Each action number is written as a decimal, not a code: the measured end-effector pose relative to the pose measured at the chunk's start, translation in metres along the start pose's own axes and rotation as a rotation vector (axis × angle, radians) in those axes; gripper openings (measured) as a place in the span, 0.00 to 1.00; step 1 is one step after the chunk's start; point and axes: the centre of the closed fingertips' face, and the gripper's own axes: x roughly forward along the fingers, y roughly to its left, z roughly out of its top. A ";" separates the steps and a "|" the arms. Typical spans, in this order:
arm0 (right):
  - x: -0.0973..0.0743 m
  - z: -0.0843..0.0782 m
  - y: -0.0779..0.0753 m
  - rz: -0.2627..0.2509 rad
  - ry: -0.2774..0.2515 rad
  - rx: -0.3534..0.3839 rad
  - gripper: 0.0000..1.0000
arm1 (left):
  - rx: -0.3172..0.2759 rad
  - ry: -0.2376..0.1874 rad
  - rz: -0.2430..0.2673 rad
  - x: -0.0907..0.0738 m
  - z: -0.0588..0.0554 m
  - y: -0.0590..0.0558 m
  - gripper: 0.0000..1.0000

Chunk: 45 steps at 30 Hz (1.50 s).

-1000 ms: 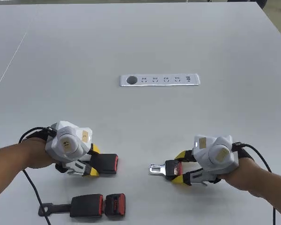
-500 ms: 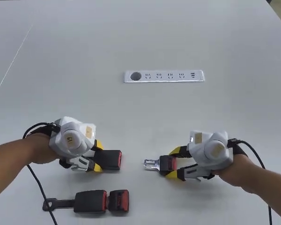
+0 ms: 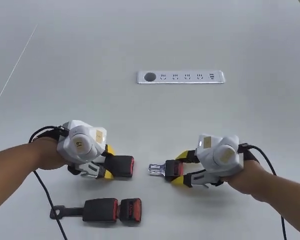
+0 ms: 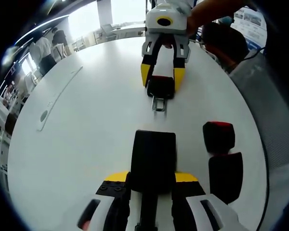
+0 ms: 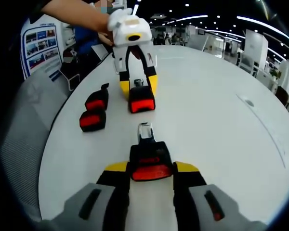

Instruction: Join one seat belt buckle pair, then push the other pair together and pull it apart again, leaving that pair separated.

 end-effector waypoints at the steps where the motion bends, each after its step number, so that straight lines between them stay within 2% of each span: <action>1: 0.001 0.001 0.000 -0.002 -0.001 -0.001 0.34 | 0.001 0.000 0.000 0.000 0.000 0.000 0.34; 9: 0.012 0.013 0.003 0.010 -0.015 -0.009 0.34 | -0.003 0.000 0.005 -0.002 0.003 -0.003 0.34; 18: 0.022 0.023 0.004 0.017 -0.021 -0.019 0.34 | -0.003 0.003 0.006 -0.001 0.000 -0.001 0.34; 35: 0.031 0.030 -0.001 0.017 -0.005 -0.051 0.34 | -0.014 0.009 0.012 0.001 -0.002 0.002 0.34; 45: 0.040 0.040 0.001 0.022 -0.012 -0.055 0.34 | -0.018 0.012 0.014 0.001 -0.001 0.003 0.34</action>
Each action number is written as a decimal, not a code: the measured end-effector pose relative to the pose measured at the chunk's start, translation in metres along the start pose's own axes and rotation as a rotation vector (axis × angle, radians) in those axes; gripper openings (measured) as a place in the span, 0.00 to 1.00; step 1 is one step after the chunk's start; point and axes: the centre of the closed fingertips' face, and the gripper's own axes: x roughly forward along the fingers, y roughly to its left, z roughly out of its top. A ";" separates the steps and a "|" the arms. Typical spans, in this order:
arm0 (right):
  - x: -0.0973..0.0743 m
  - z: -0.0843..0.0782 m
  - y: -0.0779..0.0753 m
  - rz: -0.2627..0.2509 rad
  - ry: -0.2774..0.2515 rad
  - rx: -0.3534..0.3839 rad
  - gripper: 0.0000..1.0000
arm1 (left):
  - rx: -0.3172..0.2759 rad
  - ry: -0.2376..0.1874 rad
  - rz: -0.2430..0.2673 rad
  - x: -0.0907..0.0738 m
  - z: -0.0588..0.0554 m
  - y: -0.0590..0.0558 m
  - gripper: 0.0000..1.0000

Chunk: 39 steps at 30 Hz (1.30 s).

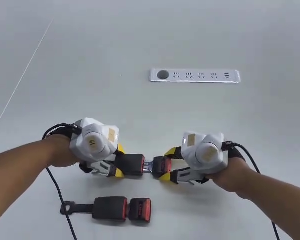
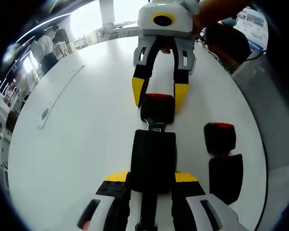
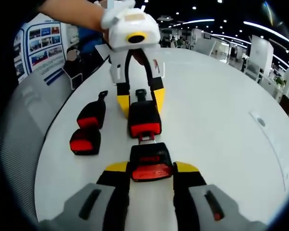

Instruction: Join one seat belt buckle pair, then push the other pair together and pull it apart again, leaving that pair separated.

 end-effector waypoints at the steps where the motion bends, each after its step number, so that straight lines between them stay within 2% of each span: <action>1: 0.000 0.000 0.000 0.000 0.000 0.002 0.34 | -0.002 0.000 0.001 0.000 0.000 0.000 0.33; 16: 0.004 0.001 -0.001 0.014 0.002 0.029 0.33 | 0.012 0.027 -0.012 0.002 -0.002 0.000 0.32; 21: 0.010 0.007 0.001 0.018 0.001 0.059 0.33 | 0.001 0.020 -0.009 0.001 -0.001 -0.001 0.32; 26: 0.016 0.011 0.000 0.015 0.014 0.054 0.32 | 0.000 0.021 -0.003 0.001 0.000 -0.002 0.32; 34: 0.016 0.012 0.000 0.005 0.039 0.077 0.32 | 0.020 0.033 -0.013 0.001 0.000 -0.002 0.32; 39: 0.016 0.011 0.000 0.005 0.046 0.073 0.32 | 0.051 0.061 -0.026 0.001 0.000 -0.002 0.32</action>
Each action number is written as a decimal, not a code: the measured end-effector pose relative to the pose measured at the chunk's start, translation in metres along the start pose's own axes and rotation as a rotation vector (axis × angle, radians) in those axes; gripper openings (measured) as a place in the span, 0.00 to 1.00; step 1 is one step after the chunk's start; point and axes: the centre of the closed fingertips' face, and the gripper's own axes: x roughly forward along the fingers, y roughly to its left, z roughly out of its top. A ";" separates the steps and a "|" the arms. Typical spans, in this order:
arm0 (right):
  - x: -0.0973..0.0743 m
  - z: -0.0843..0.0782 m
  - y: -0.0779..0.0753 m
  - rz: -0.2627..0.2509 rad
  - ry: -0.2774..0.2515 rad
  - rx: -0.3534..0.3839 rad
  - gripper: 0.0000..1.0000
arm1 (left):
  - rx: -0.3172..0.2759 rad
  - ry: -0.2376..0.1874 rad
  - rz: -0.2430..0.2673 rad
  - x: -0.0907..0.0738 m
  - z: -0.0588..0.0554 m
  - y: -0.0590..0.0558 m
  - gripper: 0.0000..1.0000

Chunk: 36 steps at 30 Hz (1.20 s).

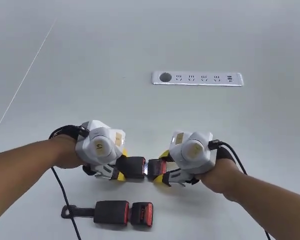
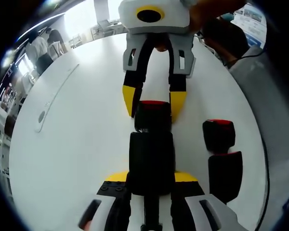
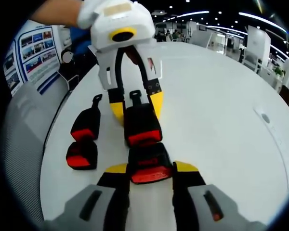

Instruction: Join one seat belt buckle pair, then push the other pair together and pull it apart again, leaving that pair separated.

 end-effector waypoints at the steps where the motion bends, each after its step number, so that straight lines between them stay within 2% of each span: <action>1: 0.000 0.000 0.000 0.001 0.001 -0.001 0.32 | 0.001 0.002 -0.002 0.000 0.000 0.000 0.32; 25: -0.001 -0.001 0.001 0.003 0.012 -0.023 0.34 | 0.017 0.013 -0.006 0.000 0.000 -0.002 0.33; 30: -0.003 -0.004 0.001 -0.003 -0.004 -0.018 0.34 | 0.025 0.019 -0.004 0.000 0.001 -0.002 0.33; 36: -0.009 -0.010 0.000 -0.010 0.006 -0.028 0.34 | 0.026 0.025 -0.007 0.000 -0.001 -0.001 0.33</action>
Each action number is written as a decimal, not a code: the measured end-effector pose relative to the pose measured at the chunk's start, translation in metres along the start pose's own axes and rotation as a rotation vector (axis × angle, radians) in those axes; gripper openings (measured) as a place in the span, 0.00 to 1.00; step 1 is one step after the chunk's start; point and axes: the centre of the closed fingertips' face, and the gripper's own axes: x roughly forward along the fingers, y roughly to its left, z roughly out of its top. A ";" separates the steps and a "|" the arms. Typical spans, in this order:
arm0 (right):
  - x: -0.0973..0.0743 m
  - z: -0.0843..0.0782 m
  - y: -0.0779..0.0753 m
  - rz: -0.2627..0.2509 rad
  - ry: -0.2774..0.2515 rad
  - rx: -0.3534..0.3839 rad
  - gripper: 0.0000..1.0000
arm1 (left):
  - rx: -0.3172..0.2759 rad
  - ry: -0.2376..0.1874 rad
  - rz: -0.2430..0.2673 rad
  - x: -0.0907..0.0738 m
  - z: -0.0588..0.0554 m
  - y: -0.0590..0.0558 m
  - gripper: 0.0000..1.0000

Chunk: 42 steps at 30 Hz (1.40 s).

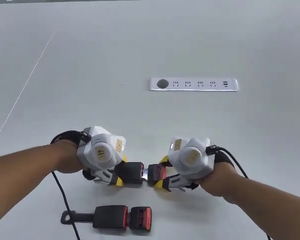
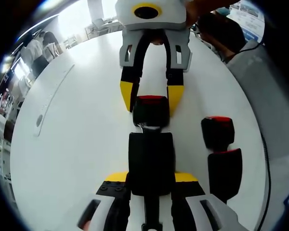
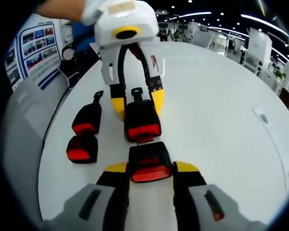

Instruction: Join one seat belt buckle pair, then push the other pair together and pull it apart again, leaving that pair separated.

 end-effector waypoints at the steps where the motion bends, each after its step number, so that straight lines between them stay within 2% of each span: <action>1: -0.001 -0.002 -0.001 -0.001 -0.002 -0.007 0.34 | 0.001 0.002 -0.001 0.000 0.000 0.000 0.33; 8: -0.007 -0.006 0.001 0.000 -0.019 -0.012 0.34 | -0.007 0.000 0.000 0.000 0.000 0.000 0.33; 16: -0.023 -0.021 -0.001 -0.004 -0.025 -0.014 0.34 | -0.011 0.006 0.001 0.000 0.001 0.000 0.33; 21: -0.039 -0.038 -0.003 -0.009 -0.020 -0.007 0.35 | -0.008 0.016 -0.001 0.000 0.001 0.000 0.33; 23: -0.045 -0.049 -0.005 -0.023 -0.003 0.037 0.35 | -0.008 0.019 0.000 0.000 0.001 0.000 0.33; 28: -0.056 -0.061 -0.012 -0.036 -0.009 0.033 0.35 | -0.008 0.026 0.000 0.000 0.000 0.001 0.33; 39: -0.086 -0.095 -0.014 -0.063 0.022 0.071 0.35 | 0.003 0.039 -0.008 -0.001 0.001 0.000 0.33; 42: -0.090 -0.098 -0.013 -0.070 0.020 0.063 0.35 | 0.004 0.042 -0.009 -0.001 0.001 -0.001 0.33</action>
